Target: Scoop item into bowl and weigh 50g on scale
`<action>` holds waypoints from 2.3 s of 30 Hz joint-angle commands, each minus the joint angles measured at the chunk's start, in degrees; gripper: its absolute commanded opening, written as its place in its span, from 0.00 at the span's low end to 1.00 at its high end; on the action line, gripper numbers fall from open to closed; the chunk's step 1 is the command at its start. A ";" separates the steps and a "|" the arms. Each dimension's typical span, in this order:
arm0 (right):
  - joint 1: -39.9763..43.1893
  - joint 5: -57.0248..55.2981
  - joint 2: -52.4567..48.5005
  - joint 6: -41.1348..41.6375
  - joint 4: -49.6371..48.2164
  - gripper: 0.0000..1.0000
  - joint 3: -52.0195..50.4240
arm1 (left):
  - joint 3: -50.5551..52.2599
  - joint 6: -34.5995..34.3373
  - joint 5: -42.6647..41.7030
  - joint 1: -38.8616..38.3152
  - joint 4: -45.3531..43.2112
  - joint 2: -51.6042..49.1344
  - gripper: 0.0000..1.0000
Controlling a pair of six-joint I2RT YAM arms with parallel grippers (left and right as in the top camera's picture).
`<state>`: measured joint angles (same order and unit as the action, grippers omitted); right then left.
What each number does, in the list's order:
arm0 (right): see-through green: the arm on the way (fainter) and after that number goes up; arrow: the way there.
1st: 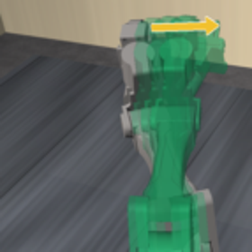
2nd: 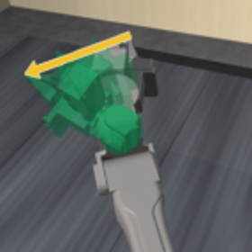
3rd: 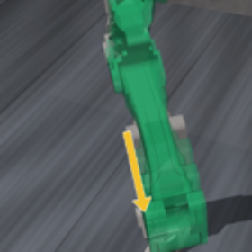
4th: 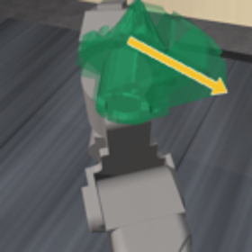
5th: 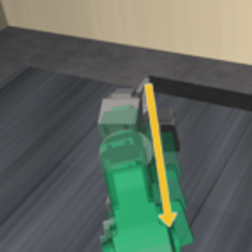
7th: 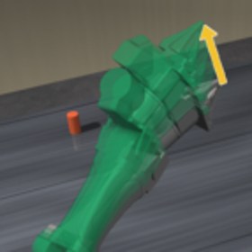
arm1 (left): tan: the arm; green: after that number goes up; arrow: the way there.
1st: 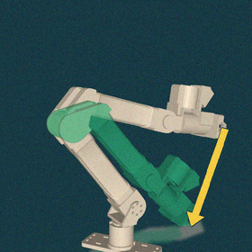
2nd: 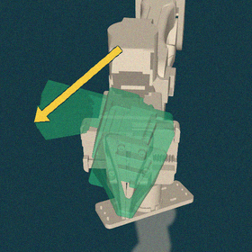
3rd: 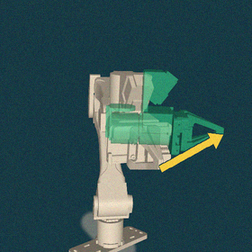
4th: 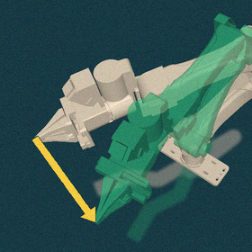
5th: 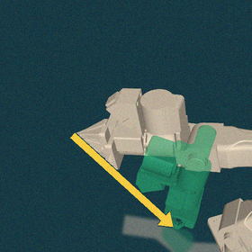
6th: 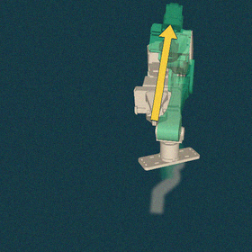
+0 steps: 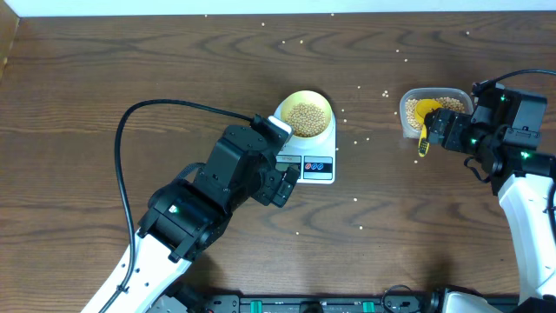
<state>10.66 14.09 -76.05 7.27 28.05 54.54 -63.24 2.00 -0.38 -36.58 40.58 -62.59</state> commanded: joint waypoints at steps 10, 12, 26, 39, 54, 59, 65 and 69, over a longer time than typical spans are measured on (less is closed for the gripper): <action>0.17 -0.46 0.81 0.85 0.07 0.99 0.00 | 0.02 0.94 -0.50 0.24 0.17 0.70 0.97; 0.17 -0.46 0.81 0.85 0.07 0.99 -0.02 | 0.02 0.96 -0.50 0.24 0.37 1.75 0.97; 0.17 -0.44 0.81 0.85 0.07 0.99 -0.02 | 20.28 0.72 -0.11 4.70 -16.15 20.48 0.97; 0.17 -0.44 0.81 0.83 0.07 0.99 -0.02 | 46.84 -5.33 -0.72 15.89 -39.65 42.97 0.97; 0.17 -0.46 0.81 0.85 0.07 0.99 -0.02 | 62.99 -5.53 -0.55 28.63 -51.36 62.47 0.97; 0.17 -0.46 0.81 0.83 0.07 0.99 -0.02 | 63.01 -6.82 -0.46 31.52 -48.81 62.53 0.97; 0.17 -0.46 0.81 0.85 0.07 0.99 -0.02 | 63.01 -6.82 -0.46 33.42 -40.70 62.53 0.97; 0.17 -0.46 0.81 0.85 0.07 0.99 -0.02 | 63.01 -6.23 0.15 33.42 -36.26 62.53 0.97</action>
<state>10.70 13.63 -76.05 7.44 28.08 54.54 -0.73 -4.49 -1.41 -3.46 1.19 -0.58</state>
